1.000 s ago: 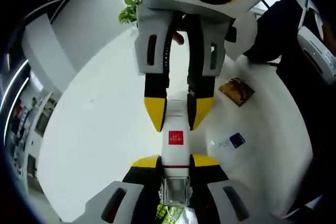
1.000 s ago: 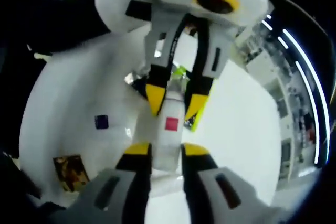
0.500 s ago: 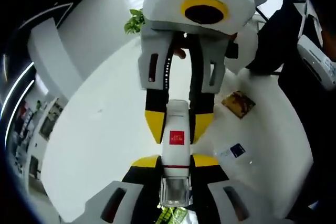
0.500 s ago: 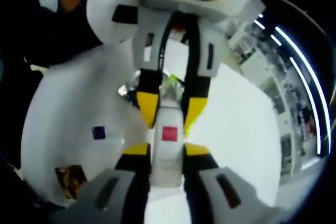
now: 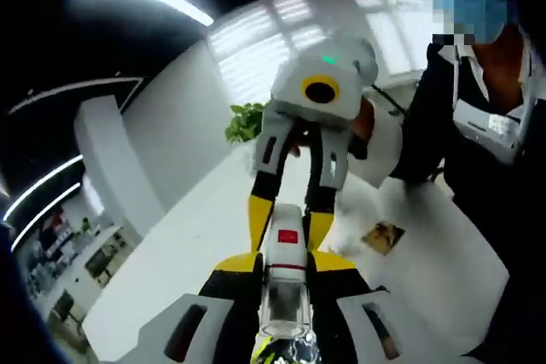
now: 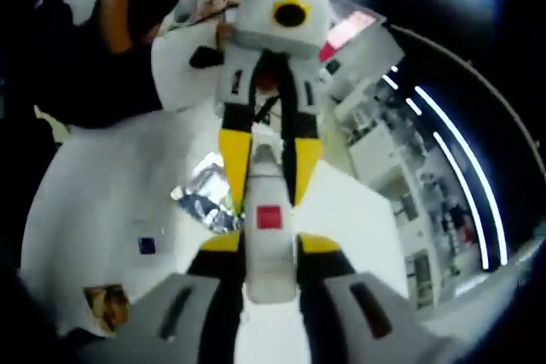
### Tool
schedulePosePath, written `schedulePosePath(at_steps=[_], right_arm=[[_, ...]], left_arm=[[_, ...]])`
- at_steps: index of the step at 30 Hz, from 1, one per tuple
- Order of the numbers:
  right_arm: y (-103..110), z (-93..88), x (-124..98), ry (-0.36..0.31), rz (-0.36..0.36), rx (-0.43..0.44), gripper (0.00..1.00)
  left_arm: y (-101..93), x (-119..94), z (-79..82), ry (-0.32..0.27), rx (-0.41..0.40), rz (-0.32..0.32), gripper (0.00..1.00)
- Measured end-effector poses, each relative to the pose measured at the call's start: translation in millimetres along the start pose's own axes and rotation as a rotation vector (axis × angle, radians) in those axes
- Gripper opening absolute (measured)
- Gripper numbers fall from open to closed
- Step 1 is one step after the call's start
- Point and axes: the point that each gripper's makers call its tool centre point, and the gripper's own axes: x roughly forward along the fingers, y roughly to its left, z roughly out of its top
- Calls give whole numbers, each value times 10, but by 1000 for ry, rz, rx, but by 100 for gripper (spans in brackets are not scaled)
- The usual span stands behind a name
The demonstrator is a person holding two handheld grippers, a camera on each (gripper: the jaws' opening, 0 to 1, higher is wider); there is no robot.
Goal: Arrange the skincare products in the storage area until every visible bottle or jar stands upright without overlapping.
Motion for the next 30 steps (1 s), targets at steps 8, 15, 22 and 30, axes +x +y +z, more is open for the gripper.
schedulePosePath(at_steps=[8, 15, 22, 30], right_arm=[[-413, 294, -216, 10, -225, -264, 22], [-726, 461, -315, -58, -361, -356, 22], [-926, 608, -510, -114, -487, -410, 21], [-1088, 786, -723, -263, -615, -305, 22]], left_arm=[[118, -162, 468, -171, 123, 82, 14], [422, -234, 694, -246, 232, 209, 23], [711, -238, 724, -231, 267, 330, 51], [547, -325, 1191, -519, 152, 254, 51]])
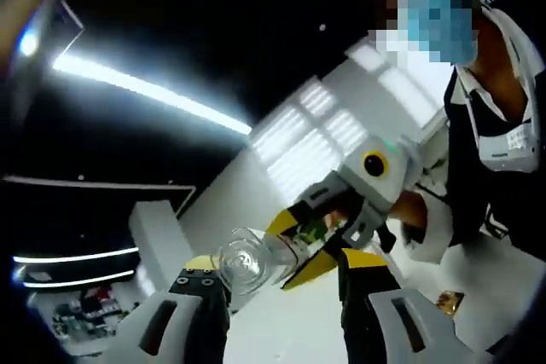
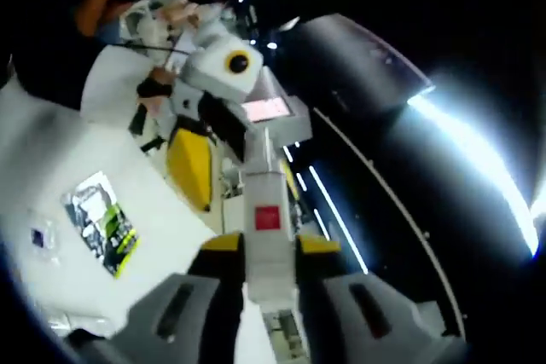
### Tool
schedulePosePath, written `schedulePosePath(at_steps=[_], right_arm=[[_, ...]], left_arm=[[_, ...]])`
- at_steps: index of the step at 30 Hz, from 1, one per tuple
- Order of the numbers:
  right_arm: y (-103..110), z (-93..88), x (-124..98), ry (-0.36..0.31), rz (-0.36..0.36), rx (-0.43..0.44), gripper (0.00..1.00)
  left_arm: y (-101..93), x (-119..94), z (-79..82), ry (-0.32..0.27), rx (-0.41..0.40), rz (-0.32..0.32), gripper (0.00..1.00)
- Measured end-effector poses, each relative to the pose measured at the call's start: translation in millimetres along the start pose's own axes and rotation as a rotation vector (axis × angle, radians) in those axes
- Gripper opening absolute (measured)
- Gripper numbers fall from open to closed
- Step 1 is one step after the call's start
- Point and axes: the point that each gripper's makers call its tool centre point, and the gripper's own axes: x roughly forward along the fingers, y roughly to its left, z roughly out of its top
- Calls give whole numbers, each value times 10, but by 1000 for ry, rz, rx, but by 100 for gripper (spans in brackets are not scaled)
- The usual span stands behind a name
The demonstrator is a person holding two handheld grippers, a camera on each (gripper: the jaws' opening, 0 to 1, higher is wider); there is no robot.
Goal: Arrange the skincare products in the storage area until every visible bottle or jar stands upright without overlapping.
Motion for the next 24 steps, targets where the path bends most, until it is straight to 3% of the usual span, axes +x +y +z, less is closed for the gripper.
schedulePosePath(at_steps=[3, 6, 9, 11, 14, 16, 24], right_arm=[[-143, 36, -17, -22, -65, 51, 22], [-228, 73, -45, -41, -115, 145, 21], [-206, 45, -105, -35, -136, 209, 21], [-199, 28, -139, -41, -151, 268, 21], [-288, -17, -215, -34, -212, 336, 21], [-324, -33, -280, -29, -240, 370, 21], [-371, -199, -291, -2, -273, 487, 21]], left_arm=[[123, 39, 145, -82, -73, 45, 49], [190, 141, 185, -90, -89, 84, 46], [172, 235, 332, -194, -232, 77, 36], [167, 284, 373, -251, -260, 100, 31], [132, 376, 324, -248, -322, 115, 29], [93, 436, 299, -232, -316, 141, 29], [131, 590, 217, -224, -450, 252, 24]])
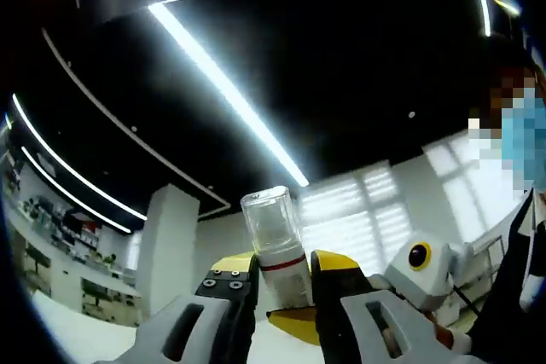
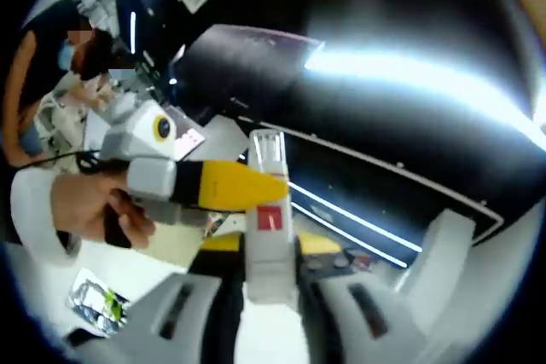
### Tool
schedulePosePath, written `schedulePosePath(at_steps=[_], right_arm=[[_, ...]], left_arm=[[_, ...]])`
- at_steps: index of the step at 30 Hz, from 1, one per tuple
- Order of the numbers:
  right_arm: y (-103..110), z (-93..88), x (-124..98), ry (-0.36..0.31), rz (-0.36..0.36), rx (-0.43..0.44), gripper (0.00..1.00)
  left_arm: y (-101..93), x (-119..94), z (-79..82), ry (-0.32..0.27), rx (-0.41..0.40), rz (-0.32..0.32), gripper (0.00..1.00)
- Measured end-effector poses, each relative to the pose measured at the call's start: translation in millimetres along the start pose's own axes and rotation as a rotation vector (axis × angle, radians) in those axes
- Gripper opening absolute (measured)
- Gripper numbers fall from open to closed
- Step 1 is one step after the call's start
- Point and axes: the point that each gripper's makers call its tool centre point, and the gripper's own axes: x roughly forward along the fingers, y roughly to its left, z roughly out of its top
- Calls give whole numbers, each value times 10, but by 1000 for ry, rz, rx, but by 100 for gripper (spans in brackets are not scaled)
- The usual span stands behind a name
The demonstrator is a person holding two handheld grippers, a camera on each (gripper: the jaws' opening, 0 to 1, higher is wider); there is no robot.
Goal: Arrange the skincare products in the storage area until every visible bottle or jar stands upright without overlapping.
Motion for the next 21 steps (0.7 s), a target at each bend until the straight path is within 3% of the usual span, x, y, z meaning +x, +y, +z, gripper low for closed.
schedulePosePath(at_steps=[6, 12, 14, 16, 21], right_arm=[[-14, -15, 16, 6, -21, 26, 21], [-27, -6, 49, 29, -96, -62, 21], [-28, -32, 52, 44, -109, -82, 21], [-61, -66, 44, 71, -146, -156, 21], [12, -118, 99, 105, -142, -169, 21]], left_arm=[[36, 23, -4, 32, 6, 70, 24], [105, 16, 86, -8, 13, 120, 24], [128, 19, 89, 11, 15, 135, 24], [137, 9, 86, 35, 24, 145, 25], [188, -32, 85, 67, -21, 173, 23]])
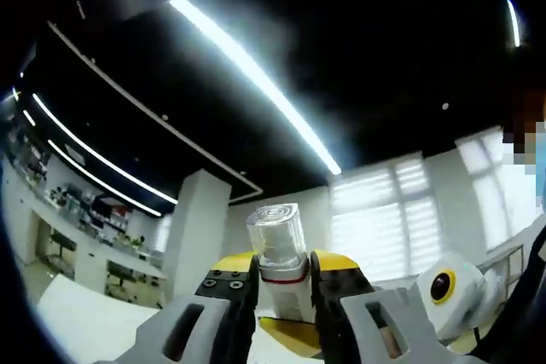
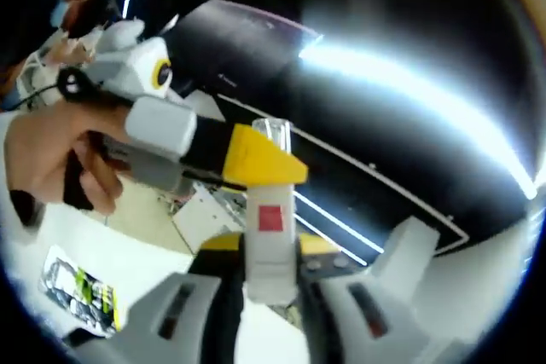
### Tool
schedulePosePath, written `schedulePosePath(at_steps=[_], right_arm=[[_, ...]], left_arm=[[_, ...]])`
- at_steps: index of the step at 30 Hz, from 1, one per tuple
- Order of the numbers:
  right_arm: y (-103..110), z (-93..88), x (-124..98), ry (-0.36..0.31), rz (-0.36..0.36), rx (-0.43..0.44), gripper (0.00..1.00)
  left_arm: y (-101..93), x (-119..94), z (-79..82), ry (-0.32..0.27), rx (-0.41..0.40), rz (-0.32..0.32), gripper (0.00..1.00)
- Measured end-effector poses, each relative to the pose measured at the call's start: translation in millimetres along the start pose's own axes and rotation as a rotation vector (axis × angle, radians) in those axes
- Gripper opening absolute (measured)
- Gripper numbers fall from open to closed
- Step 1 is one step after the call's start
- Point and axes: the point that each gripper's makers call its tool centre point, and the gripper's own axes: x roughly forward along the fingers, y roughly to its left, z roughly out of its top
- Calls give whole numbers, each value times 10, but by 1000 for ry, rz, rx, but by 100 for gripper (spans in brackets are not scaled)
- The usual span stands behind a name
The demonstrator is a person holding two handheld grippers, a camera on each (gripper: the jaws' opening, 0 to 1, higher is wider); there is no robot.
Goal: Arrange the skincare products in the storage area until every visible bottle or jar stands upright without overlapping.
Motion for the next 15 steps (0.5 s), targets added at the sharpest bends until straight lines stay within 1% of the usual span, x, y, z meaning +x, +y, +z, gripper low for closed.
schedulePosePath(at_steps=[1, 2, 3, 4, 5, 6, 8, 10, 12, 14, 15], right_arm=[[5, -5, -2, -2, 7, -12, 21], [7, 11, -1, -21, 18, -6, 21], [21, 63, 15, -61, 42, 36, 21], [40, 94, 5, -89, 73, 96, 21], [66, 99, -8, -91, 108, 154, 21], [82, 109, -20, -89, 136, 183, 22], [118, 143, -39, -97, 183, 219, 22], [145, 190, -74, -107, 231, 276, 23], [198, 208, -115, -100, 295, 325, 24], [177, 225, -149, -105, 319, 367, 24], [159, 220, -163, -103, 329, 370, 24]], left_arm=[[-5, -3, 1, 0, 1, -1, 23], [-5, -10, 9, 2, 1, -3, 23], [-9, -20, 27, 1, -2, -8, 22], [-20, -30, 47, -3, -5, -13, 22], [-26, -34, 70, -2, -3, -16, 22], [-25, -41, 80, 6, 5, -16, 22], [-52, -59, 104, 7, 26, -30, 21], [-82, -76, 127, 6, 33, -42, 21], [-113, -79, 141, 10, 37, -49, 21], [-148, -77, 133, 20, 54, -56, 21], [-171, -76, 125, 24, 58, -63, 21]])
